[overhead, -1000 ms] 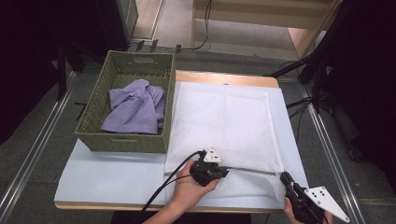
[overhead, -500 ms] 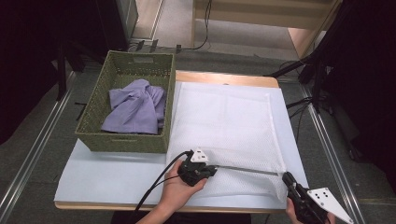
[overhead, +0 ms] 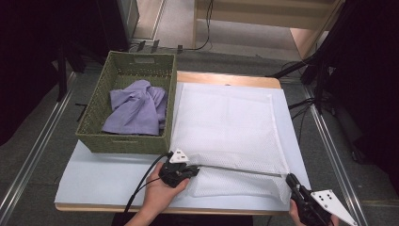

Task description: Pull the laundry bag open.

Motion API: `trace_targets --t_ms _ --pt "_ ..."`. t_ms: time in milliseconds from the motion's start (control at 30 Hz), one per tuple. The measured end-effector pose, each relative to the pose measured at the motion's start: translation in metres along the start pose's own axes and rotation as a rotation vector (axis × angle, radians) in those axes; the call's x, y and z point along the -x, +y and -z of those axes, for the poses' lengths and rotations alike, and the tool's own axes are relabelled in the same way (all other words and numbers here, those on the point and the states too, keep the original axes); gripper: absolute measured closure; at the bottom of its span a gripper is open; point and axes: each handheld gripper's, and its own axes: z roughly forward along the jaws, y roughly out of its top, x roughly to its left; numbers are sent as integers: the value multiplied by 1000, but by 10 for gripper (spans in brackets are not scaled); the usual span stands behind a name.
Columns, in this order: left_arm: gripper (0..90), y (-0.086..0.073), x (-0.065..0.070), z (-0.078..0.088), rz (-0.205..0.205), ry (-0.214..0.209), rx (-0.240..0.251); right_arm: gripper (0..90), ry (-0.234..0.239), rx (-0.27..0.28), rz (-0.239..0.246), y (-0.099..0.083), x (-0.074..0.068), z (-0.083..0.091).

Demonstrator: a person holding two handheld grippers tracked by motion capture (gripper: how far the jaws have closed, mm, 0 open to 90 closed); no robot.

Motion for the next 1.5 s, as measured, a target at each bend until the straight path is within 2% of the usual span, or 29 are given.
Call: trace_targets --t_ms 267,833,1000,1133,1500 --pt "874 -10 -13 15 20 19 15 876 -5 0 -3 0 2 0" --pt "875 -24 -27 37 35 47 24 876 -3 2 2 0 1 0" --pt "875 -27 -31 43 50 59 27 876 -10 4 9 1 2 0" --pt "875 -30 -37 50 60 70 27 876 -26 9 -6 1 5 1" --pt "875 -36 -40 56 62 76 24 876 -20 13 -2 2 3 1"
